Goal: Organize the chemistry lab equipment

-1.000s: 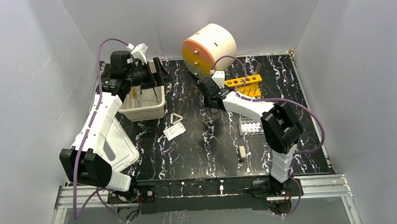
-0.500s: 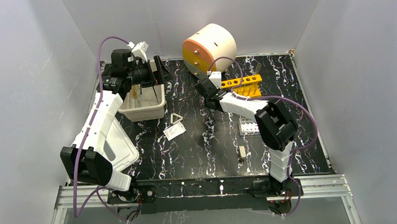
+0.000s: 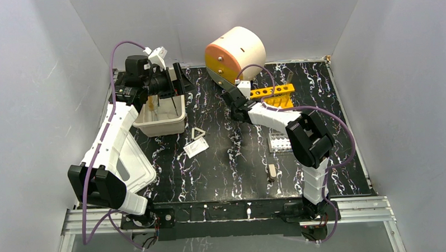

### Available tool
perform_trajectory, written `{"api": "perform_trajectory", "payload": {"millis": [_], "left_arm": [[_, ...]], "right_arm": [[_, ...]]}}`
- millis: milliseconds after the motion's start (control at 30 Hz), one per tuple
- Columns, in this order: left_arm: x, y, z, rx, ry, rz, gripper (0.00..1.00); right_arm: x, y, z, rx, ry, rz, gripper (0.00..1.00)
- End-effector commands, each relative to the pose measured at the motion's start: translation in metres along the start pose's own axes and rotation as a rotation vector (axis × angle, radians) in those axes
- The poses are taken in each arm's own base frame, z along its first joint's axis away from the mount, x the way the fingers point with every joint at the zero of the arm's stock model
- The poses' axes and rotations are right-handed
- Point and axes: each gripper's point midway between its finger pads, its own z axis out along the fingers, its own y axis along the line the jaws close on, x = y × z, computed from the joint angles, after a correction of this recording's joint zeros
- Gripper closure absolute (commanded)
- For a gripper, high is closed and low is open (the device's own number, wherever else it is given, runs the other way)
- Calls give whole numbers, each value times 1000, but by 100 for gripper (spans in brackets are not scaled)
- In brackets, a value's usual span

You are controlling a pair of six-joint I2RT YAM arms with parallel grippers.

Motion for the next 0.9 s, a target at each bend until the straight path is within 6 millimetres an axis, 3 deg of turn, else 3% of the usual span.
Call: {"api": "perform_trajectory", "payload": {"millis": [0, 133, 300, 567, 767, 867], "left_arm": [[-5, -8, -4, 14, -13, 12, 9], [-4, -8, -4, 14, -11, 6, 8], [0, -5, -1, 8, -1, -7, 8], [6, 0, 5, -11, 17, -68, 8], [7, 10, 16, -75, 4, -272, 8], [7, 5, 28, -26, 7, -373, 7]], "right_arm": [[-9, 7, 3, -25, -22, 28, 83], [-15, 14, -7, -80, -31, 21, 93], [-31, 30, -36, -234, -64, 3, 100], [-73, 49, -103, -493, -160, 0, 100], [-113, 69, -157, -723, -246, 21, 100], [-125, 81, -176, -815, -258, 30, 100]]}}
